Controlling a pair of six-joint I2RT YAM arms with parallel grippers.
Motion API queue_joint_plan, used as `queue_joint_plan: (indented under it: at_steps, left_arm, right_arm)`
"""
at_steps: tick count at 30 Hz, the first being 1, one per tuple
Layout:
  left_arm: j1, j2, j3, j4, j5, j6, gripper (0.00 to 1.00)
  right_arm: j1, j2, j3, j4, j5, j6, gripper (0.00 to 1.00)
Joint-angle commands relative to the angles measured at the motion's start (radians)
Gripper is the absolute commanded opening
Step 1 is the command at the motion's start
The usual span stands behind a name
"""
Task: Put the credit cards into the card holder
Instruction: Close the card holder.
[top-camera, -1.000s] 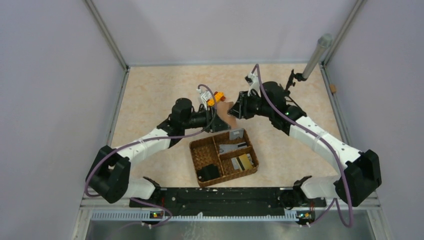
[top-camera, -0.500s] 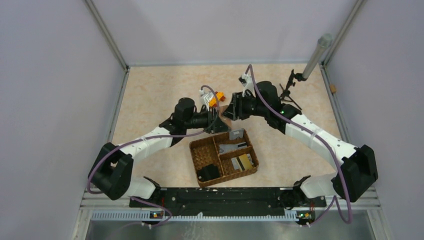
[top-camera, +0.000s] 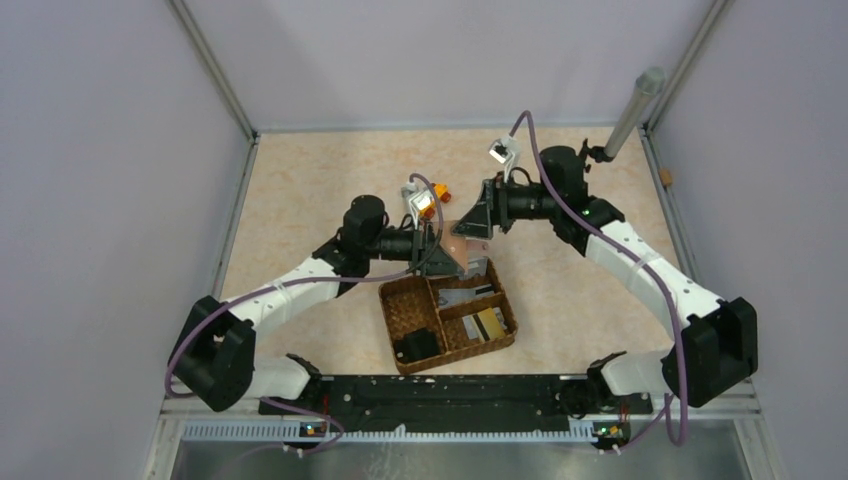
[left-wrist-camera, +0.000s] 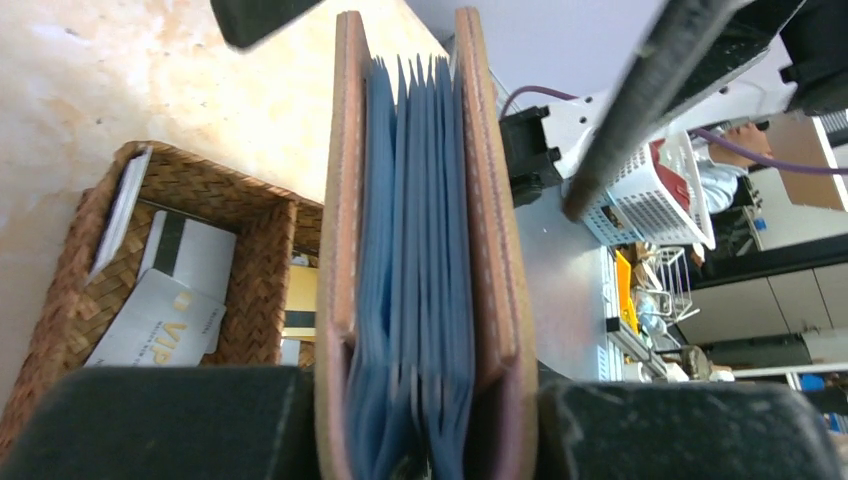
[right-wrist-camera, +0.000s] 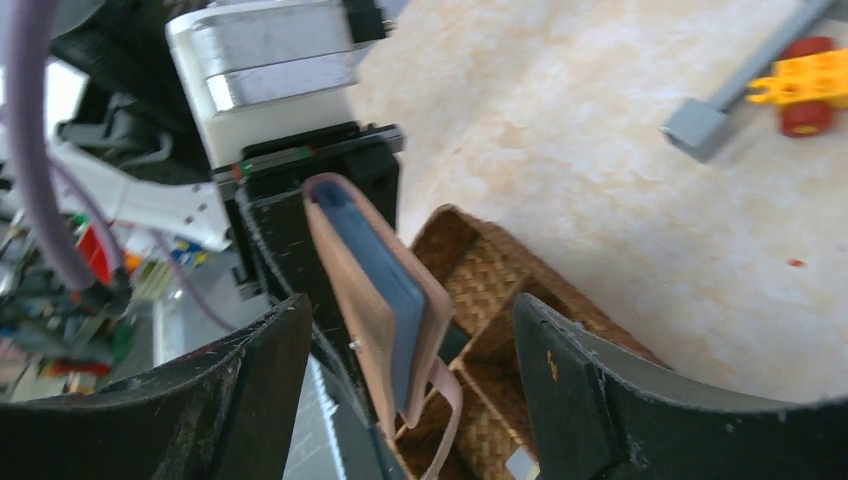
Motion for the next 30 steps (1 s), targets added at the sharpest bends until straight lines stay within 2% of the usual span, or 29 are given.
queue_joint_plan:
  at_steps: [1, 4, 7, 11, 16, 18, 19, 20, 23, 24, 26, 28, 30]
  left_arm:
    - [-0.012, -0.042, 0.031, 0.069, 0.08, 0.023, 0.0]
    - [-0.02, -0.037, 0.037, 0.07, 0.081, 0.02, 0.0]
    - [-0.027, -0.033, 0.044, 0.08, 0.082, 0.015, 0.0]
    - [-0.03, -0.033, 0.045, 0.115, 0.079, -0.005, 0.0]
    - [-0.032, -0.03, 0.043, 0.143, 0.069, -0.025, 0.0]
    - [-0.032, -0.026, 0.046, 0.156, 0.066, -0.035, 0.0]
    - [-0.031, -0.026, 0.046, 0.165, 0.062, -0.043, 0.0]
    - [-0.031, -0.026, 0.046, 0.173, 0.054, -0.049, 0.04]
    - [-0.028, -0.042, 0.034, 0.172, 0.025, -0.056, 0.52]
    - [-0.025, -0.05, 0.024, 0.174, 0.019, -0.056, 0.65]
    - [-0.016, -0.061, 0.003, 0.176, 0.01, -0.059, 0.73]
    - [0.002, -0.071, -0.016, 0.198, 0.022, -0.079, 0.74]
    - [0.016, -0.08, -0.04, 0.243, 0.038, -0.111, 0.7]
  right_arm:
    - [0.001, -0.022, -0.009, 0.142, -0.232, 0.04, 0.72]
    - [0.001, -0.018, -0.034, 0.221, -0.263, 0.091, 0.68]
    - [0.004, -0.001, -0.047, 0.271, -0.283, 0.128, 0.58]
    - [0.004, 0.021, -0.062, 0.285, -0.308, 0.139, 0.46]
    - [0.009, 0.019, -0.074, 0.288, -0.325, 0.141, 0.36]
    - [0.01, 0.021, -0.078, 0.294, -0.328, 0.143, 0.21]
    - [0.01, 0.021, -0.079, 0.297, -0.33, 0.144, 0.09]
    - [0.011, 0.02, -0.079, 0.298, -0.326, 0.143, 0.01]
    - [-0.001, -0.011, -0.088, 0.303, -0.279, 0.131, 0.0]
    - [-0.013, -0.021, -0.092, 0.309, -0.267, 0.133, 0.0]
    - [-0.035, -0.034, -0.099, 0.331, -0.273, 0.147, 0.0]
    - [-0.048, -0.032, -0.096, 0.334, -0.289, 0.152, 0.0]
    - [-0.051, -0.033, -0.096, 0.334, -0.301, 0.152, 0.0]
